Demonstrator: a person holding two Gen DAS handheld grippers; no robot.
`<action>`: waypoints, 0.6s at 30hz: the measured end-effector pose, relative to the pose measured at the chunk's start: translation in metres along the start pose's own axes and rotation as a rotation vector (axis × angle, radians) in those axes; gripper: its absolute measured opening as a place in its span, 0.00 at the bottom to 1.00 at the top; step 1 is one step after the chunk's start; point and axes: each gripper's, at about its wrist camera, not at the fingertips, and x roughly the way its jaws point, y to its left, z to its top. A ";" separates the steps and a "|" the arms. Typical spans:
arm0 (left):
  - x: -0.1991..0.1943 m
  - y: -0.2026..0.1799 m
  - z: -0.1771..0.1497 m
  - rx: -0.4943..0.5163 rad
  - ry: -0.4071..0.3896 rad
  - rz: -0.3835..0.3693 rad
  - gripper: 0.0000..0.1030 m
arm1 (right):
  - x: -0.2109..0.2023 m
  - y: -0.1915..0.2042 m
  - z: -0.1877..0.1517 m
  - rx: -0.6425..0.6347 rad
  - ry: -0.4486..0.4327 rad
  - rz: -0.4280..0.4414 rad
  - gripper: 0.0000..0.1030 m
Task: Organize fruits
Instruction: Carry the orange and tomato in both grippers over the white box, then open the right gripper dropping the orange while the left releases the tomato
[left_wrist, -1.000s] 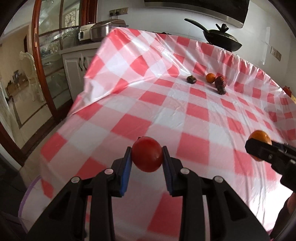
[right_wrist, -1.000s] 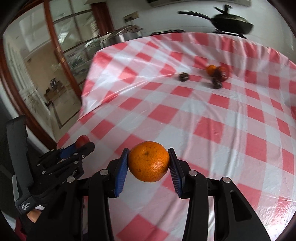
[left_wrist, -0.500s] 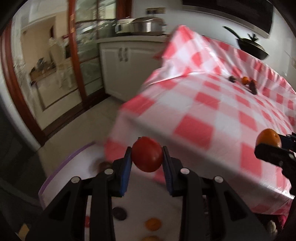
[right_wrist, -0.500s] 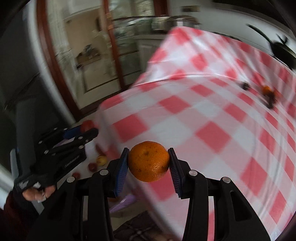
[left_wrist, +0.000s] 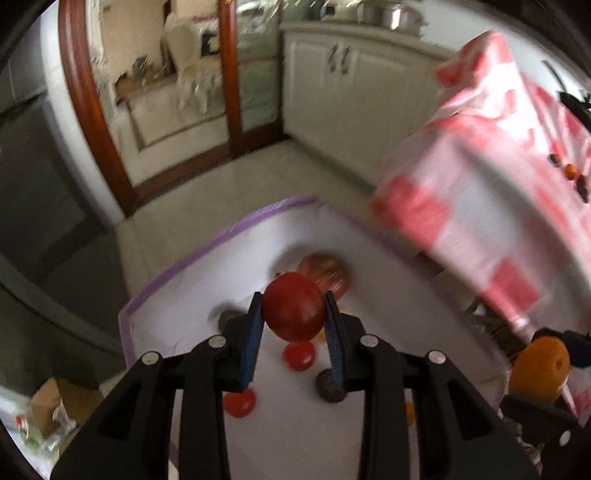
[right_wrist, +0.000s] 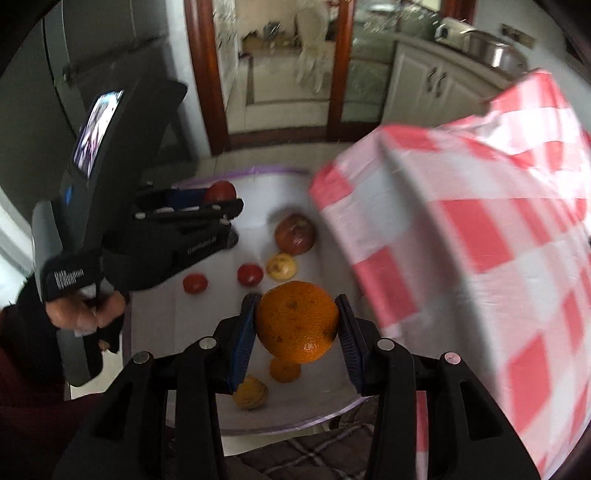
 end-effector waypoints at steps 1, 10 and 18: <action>0.008 0.006 -0.004 -0.007 0.028 0.018 0.31 | 0.011 0.005 0.000 -0.011 0.026 0.006 0.41; 0.053 0.027 -0.032 -0.001 0.206 0.094 0.31 | 0.094 0.032 -0.012 -0.088 0.230 0.047 0.41; 0.061 0.022 -0.034 0.013 0.275 0.100 0.31 | 0.129 0.045 -0.026 -0.110 0.318 0.084 0.41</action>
